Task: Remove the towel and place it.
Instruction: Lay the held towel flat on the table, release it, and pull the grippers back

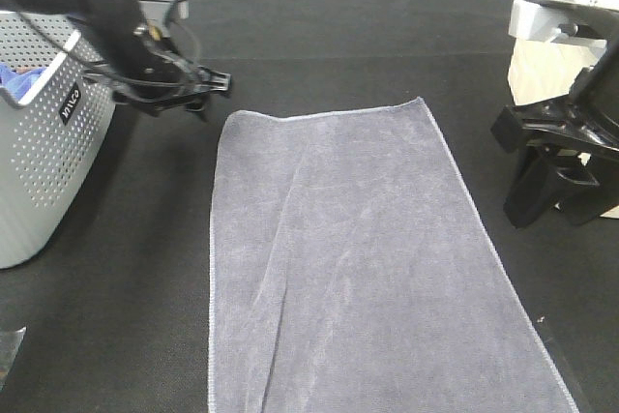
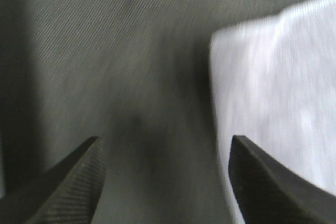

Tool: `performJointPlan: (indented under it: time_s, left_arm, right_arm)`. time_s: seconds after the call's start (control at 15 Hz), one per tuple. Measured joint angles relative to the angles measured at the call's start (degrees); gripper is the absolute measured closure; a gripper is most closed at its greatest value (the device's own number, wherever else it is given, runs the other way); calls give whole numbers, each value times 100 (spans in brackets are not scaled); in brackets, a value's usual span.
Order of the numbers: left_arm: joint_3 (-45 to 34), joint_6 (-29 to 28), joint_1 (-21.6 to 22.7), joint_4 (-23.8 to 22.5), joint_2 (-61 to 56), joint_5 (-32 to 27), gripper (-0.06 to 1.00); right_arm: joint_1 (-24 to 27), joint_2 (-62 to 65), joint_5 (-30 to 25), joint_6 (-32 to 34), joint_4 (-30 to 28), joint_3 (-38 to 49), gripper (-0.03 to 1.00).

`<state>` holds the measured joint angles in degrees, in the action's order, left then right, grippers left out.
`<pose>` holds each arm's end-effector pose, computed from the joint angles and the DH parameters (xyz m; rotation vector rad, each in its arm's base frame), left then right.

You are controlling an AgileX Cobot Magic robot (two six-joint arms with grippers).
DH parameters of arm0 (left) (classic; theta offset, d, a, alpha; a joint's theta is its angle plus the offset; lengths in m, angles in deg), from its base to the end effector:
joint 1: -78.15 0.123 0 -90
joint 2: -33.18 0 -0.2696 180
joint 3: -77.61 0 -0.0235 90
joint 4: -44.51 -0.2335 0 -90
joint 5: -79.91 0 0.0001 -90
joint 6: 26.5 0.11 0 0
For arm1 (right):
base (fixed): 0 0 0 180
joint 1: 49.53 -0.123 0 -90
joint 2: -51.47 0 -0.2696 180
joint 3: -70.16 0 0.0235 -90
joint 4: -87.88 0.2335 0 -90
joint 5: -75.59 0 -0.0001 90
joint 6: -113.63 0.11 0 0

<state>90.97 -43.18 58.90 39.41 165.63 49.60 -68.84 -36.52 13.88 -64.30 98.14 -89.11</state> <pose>0.4297 -0.1448 0.1344 0.1428 2.6068 -0.1383 0.2188 0.0950 0.2327 -0.3422 2.9751 0.2894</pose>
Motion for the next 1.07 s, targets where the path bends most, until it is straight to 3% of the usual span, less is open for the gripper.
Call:
performJointPlan:
  time_s: [0.2,0.4,0.53,0.87,1.0,1.07]
  left_arm:
    - [1014,92,0,166,773,-390,30]
    - [1759,550,6,819,1272,-745,38]
    - [1942,808,6,1255,1421,-756,46]
    - [1954,854,6,1220,1450,-785,59]
    - [2017,848,6,1054,1450,-905,52]
    - [2034,837,6,1008,1450,-917,42]
  right_arm:
    - [0,0,40,0,0,0,45]
    - [0,0,40,0,-86,0,45]
    - [0,0,52,0,-195,0,46]
    - [0,0,57,0,-212,0,46]
    - [0,0,57,0,-212,0,46]
    - [0,0,57,0,-218,0,46]
